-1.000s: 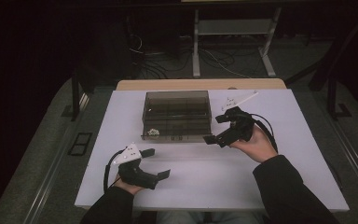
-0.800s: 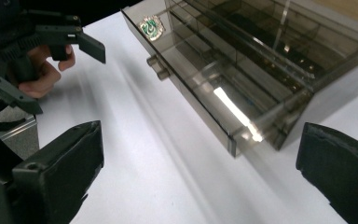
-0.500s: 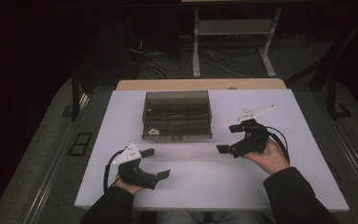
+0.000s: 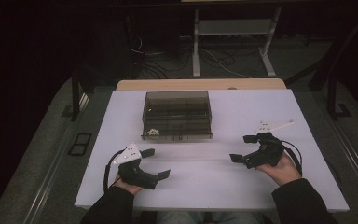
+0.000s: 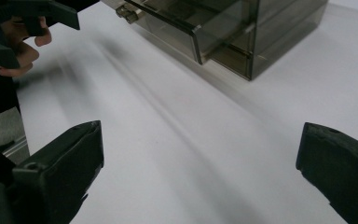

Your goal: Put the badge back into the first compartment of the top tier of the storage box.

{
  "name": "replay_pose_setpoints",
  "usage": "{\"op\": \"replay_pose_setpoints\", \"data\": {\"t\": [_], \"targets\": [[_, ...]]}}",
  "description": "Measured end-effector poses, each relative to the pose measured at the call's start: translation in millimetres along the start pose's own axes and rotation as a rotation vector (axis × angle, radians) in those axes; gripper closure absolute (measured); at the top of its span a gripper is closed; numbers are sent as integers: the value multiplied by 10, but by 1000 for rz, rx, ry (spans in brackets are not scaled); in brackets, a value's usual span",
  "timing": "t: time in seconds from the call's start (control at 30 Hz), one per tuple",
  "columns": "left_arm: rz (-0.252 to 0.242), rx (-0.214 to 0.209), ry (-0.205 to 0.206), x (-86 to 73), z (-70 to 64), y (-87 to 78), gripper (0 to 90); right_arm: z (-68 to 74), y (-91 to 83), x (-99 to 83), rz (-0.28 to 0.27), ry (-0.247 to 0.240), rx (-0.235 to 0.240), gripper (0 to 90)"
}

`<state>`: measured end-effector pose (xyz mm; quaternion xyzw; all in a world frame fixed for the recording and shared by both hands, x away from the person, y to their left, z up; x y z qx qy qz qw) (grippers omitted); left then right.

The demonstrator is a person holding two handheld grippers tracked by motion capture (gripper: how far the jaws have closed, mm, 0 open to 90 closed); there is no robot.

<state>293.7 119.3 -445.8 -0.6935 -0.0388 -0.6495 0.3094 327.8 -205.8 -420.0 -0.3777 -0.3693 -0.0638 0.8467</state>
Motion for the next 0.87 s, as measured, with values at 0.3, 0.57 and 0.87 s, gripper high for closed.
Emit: {"op": "replay_pose_setpoints", "data": {"t": [0.3, 0.57, 0.87], "targets": [[-1, 0, -1, 0, 8, -8, 0, -177, -67, -311, -30, 40, -43, 4], [-1, -1, 1, 1, 8, -8, 0, -242, -152, -500, -46, 55, -61, 5], [3, -2, -1, -3, 14, -2, 0, -292, -214, -597, -59, 74, -75, 4]]}}
Point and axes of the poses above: each handheld gripper's, and its own axes: y roughly forward along the jaws, x roughly out of its top, z roughly to its left, the point moved 6 cm from there along y, roughly forward along the jaws, and after that the axes turned 15 degrees about y, right-handed, at the moved point
